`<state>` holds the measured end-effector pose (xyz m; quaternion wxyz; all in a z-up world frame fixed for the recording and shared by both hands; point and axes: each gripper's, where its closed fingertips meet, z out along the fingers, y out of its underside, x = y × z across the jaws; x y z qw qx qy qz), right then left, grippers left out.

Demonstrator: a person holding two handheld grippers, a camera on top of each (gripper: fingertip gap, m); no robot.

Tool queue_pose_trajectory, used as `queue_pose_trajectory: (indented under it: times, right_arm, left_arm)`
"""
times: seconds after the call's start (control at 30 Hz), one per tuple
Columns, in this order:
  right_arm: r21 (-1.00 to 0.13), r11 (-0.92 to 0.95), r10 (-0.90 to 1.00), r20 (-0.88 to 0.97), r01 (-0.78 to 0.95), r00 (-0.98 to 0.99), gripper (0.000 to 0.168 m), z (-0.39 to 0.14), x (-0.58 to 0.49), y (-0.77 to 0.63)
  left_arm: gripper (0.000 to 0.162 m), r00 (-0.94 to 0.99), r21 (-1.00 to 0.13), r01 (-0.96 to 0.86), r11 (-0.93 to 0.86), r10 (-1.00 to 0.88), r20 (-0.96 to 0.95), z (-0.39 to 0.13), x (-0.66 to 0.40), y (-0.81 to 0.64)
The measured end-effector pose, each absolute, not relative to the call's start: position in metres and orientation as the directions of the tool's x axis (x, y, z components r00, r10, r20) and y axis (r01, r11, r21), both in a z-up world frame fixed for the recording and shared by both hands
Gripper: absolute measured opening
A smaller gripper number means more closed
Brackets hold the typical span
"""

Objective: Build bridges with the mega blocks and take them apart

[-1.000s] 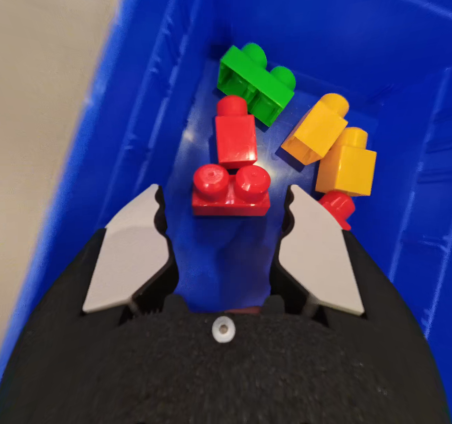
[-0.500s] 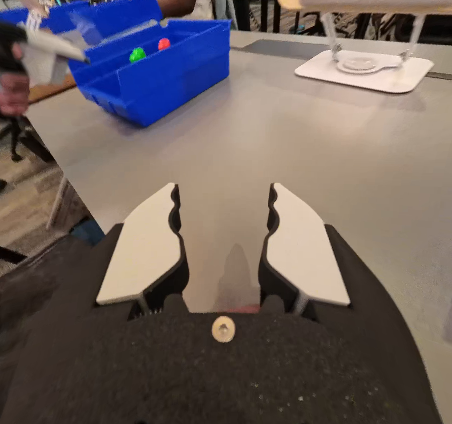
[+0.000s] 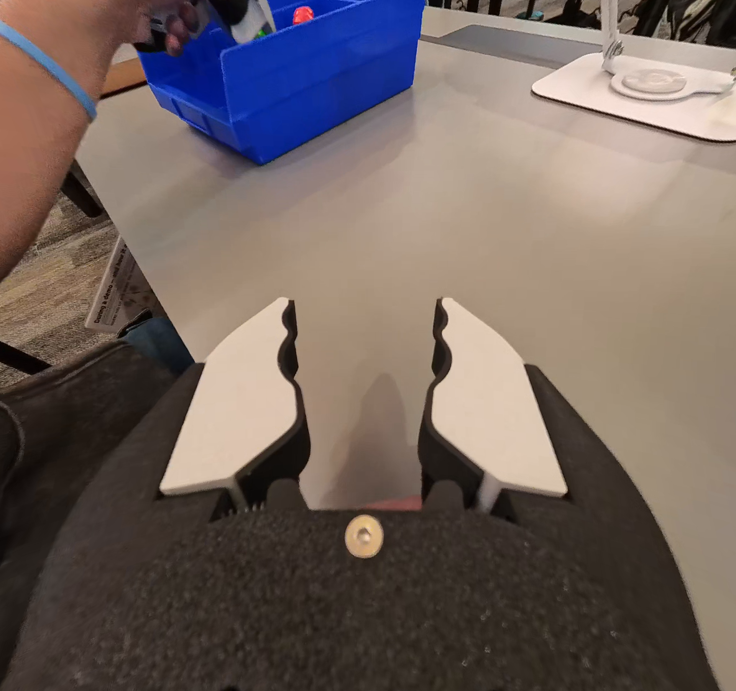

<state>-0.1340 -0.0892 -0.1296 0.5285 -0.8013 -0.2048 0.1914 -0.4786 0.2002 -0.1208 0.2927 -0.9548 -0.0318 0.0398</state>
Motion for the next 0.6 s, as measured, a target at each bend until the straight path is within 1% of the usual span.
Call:
queue_pose_trajectory:
  times: [0.1,0.17,0.2,0.27,0.3,0.37,0.43,0.5,0.6]
  right_arm:
    - [-0.921,-0.364,0.528,-0.083,0.137,0.845,0.066,-0.132,-0.131,-0.091]
    - [-0.919,-0.365,0.527,-0.073,0.148,0.847,0.065,-0.132,-0.130,-0.092]
    - [-0.919,-0.363,0.525,-0.066,0.153,0.848,0.065,-0.132,-0.130,-0.092]
    - [-0.917,-0.362,0.519,-0.051,0.165,0.853,0.064,-0.133,-0.127,-0.092]
    - [-0.918,-0.359,0.514,-0.045,0.167,0.857,0.064,-0.133,-0.125,-0.092]
    - [-0.920,-0.358,0.505,-0.046,0.160,0.862,0.062,-0.133,-0.121,-0.091]
    - [-0.922,-0.363,0.495,-0.070,0.134,0.866,0.061,-0.132,-0.115,-0.090]
    - [-0.924,-0.370,0.492,-0.108,0.095,0.864,0.060,-0.130,-0.111,-0.089]
    - [-0.925,-0.378,0.505,-0.182,0.027,0.843,0.060,-0.124,-0.109,-0.088]
  left_arm:
    - [0.059,0.990,-0.517,0.040,-0.855,0.102,-0.093,-0.140,-0.478,0.208]
    - [0.047,0.984,-0.480,0.055,-0.876,0.128,-0.122,-0.152,-0.485,0.212]
    - [0.043,0.984,-0.466,0.057,-0.883,0.128,-0.121,-0.157,-0.486,0.215]
    - [0.040,0.987,-0.460,0.029,-0.887,0.098,-0.126,-0.159,-0.485,0.216]
    - [0.040,0.992,-0.466,0.024,-0.885,0.079,-0.099,-0.157,-0.482,0.214]
    - [0.039,0.999,-0.527,0.023,-0.849,0.032,-0.009,-0.141,-0.473,0.212]
    - [0.040,0.995,-0.595,-0.007,-0.804,-0.063,0.074,-0.118,-0.463,0.207]
    - [0.040,0.949,-0.675,-0.027,-0.738,-0.231,0.214,-0.089,-0.441,0.198]
    - [0.039,0.784,-0.788,-0.026,-0.616,-0.501,0.366,-0.043,-0.401,0.176]
